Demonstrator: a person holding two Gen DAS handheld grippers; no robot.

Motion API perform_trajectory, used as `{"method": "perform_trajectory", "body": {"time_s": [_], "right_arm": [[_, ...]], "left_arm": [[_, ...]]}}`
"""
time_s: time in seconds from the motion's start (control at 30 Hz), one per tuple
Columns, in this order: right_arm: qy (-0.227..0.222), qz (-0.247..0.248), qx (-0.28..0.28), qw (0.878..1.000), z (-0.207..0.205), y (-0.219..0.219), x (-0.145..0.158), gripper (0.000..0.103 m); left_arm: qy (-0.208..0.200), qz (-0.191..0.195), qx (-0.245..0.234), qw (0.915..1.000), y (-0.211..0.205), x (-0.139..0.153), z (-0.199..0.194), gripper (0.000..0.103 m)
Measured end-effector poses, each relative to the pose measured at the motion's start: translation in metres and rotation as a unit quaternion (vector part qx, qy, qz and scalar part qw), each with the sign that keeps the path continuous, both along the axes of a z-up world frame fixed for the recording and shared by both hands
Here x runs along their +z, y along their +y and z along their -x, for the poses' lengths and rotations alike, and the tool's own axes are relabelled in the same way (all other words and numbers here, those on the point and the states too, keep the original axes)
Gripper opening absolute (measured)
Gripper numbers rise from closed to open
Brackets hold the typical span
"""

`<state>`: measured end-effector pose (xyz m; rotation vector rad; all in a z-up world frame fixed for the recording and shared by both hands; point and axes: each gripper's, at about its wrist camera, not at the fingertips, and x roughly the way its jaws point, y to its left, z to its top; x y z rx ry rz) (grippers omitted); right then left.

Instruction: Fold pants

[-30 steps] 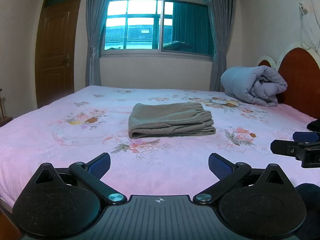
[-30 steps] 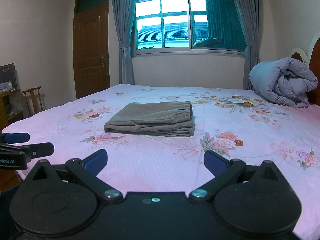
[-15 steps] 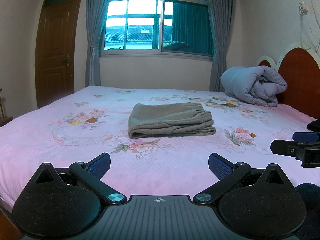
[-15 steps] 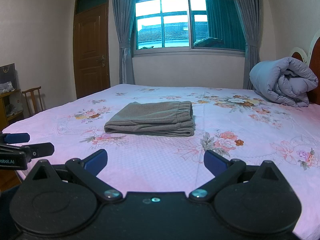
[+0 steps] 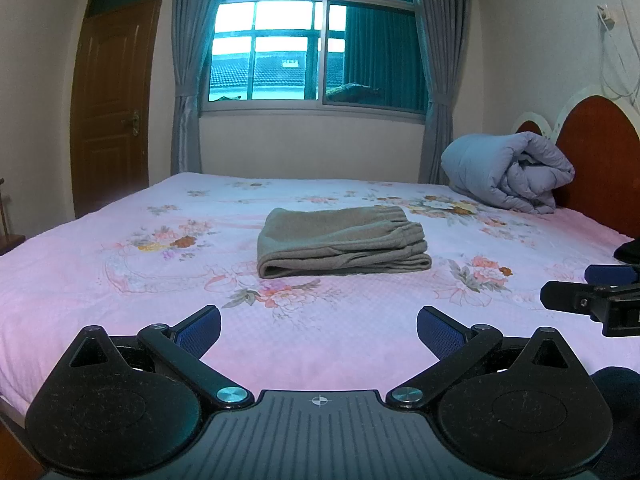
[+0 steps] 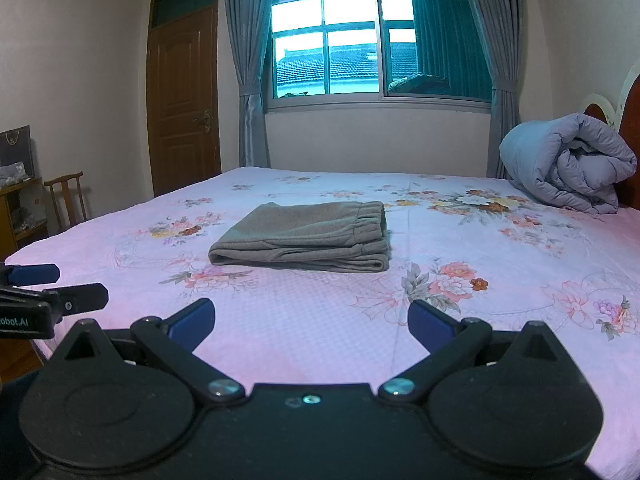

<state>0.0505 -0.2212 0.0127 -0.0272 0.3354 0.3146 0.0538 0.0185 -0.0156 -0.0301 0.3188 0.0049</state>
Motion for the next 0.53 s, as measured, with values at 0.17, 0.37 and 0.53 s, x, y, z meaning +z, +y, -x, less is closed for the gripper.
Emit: {"method": "perform_trajectory", "body": {"time_s": [0.17, 0.37, 0.53], "right_arm": [[0.000, 0.000, 0.001, 1.000, 0.0000, -0.0002, -0.0002, 0.097], [0.001, 0.000, 0.001, 1.000, -0.0005, -0.0005, -0.0007, 0.097], [0.000, 0.001, 0.002, 1.000, -0.0003, -0.0006, -0.0006, 0.097]], "left_arm": [[0.003, 0.000, 0.002, 1.0000, 0.0000, 0.0002, 0.0001, 0.103], [-0.002, 0.003, 0.004, 1.0000, 0.0008, 0.0005, 0.0017, 0.103], [0.001, 0.005, -0.001, 1.0000, 0.0015, 0.0001, 0.0007, 0.103]]}}
